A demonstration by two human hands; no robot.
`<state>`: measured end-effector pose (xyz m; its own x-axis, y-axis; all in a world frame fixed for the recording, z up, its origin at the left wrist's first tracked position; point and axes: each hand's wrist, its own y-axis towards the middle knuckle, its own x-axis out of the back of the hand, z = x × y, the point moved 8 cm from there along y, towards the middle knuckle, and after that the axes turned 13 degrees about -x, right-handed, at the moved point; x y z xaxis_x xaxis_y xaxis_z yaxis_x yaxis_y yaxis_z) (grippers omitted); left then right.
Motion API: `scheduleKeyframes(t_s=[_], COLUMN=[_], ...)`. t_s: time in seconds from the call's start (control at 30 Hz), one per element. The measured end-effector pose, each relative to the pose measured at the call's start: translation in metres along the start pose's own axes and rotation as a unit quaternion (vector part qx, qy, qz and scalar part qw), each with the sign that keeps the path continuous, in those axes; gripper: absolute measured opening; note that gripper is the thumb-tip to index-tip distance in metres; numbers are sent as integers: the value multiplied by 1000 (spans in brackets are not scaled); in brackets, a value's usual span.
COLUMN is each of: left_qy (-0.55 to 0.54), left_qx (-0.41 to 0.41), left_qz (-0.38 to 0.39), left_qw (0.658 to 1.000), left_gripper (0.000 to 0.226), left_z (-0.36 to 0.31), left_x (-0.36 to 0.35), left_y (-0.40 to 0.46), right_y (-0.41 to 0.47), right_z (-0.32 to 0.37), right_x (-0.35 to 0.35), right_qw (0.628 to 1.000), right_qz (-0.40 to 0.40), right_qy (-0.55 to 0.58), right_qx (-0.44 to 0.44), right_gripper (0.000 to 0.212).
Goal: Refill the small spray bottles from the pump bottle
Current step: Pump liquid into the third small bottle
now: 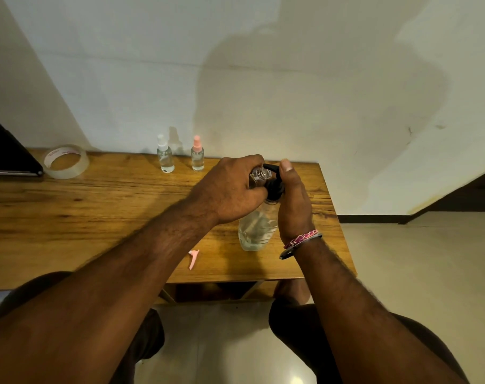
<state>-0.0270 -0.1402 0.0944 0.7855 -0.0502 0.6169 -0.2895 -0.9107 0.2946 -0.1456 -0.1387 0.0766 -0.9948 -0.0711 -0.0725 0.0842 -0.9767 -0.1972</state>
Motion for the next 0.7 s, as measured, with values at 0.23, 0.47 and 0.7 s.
scheduleKeyframes(t_s=[0.23,0.47,0.7], left_qy=[-31,-40,-28], left_qx=[19,28,26], left_qz=[-22,-27,-19], left_qw=[999,998,999], left_gripper=[23,21,23], left_z=[4,4,3], left_x=[3,5,3], left_y=[-1,-1,-1], right_y=[1,4,9], right_z=[-3,-5,-10], right_x=[1,4,7], right_qw=[1000,1000,1000], right_qz=[2,6,-18], right_qy=[-4,-2,-13], right_qx=[-2,1,-2], right_gripper=[42,38,38])
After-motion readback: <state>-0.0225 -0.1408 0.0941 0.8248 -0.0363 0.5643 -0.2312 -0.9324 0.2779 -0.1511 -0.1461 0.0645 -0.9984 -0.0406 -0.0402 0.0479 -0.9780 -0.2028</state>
